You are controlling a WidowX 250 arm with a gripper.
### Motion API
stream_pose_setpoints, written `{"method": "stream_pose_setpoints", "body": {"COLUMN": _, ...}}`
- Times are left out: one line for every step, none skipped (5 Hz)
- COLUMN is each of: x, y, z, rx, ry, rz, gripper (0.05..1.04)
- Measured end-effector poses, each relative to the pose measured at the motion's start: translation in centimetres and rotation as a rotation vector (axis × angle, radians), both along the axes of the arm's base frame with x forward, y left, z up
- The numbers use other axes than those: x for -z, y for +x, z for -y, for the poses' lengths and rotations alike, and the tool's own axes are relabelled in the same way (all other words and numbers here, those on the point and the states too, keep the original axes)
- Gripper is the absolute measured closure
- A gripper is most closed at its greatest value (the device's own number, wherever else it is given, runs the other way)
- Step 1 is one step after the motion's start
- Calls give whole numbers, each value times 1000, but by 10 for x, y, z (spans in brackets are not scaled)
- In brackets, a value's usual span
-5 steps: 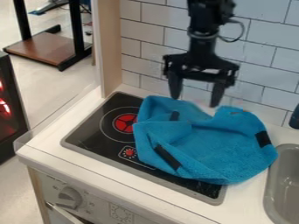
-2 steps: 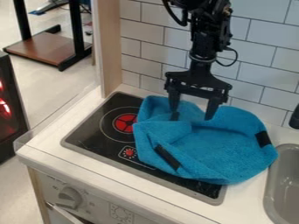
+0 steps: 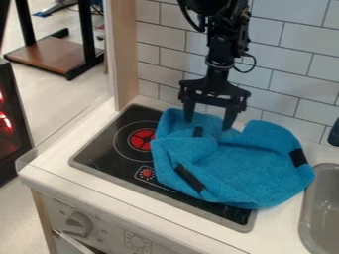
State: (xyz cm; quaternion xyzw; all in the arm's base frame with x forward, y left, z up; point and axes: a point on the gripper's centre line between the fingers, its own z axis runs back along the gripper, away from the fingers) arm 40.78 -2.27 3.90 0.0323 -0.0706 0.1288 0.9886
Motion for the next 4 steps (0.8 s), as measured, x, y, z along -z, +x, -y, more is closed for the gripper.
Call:
{"method": "stream_pose_setpoints", "body": {"x": 5, "y": 0, "z": -1, "rx": -9, "ry": 4, "rz": -19, "gripper": 84}}
{"method": "stream_pose_setpoints", "body": {"x": 6, "y": -1, "z": -5, "rx": -25, "ry": 0, "rz": -27, "gripper": 84}}
{"method": "stream_pose_setpoints", "body": {"x": 6, "y": -1, "z": -10, "rx": -43, "ry": -3, "rz": -31, "gripper": 84}}
{"method": "stream_pose_setpoints", "body": {"x": 15, "y": 1, "z": -10, "rx": -45, "ry": -36, "rz": -30, "gripper": 84}}
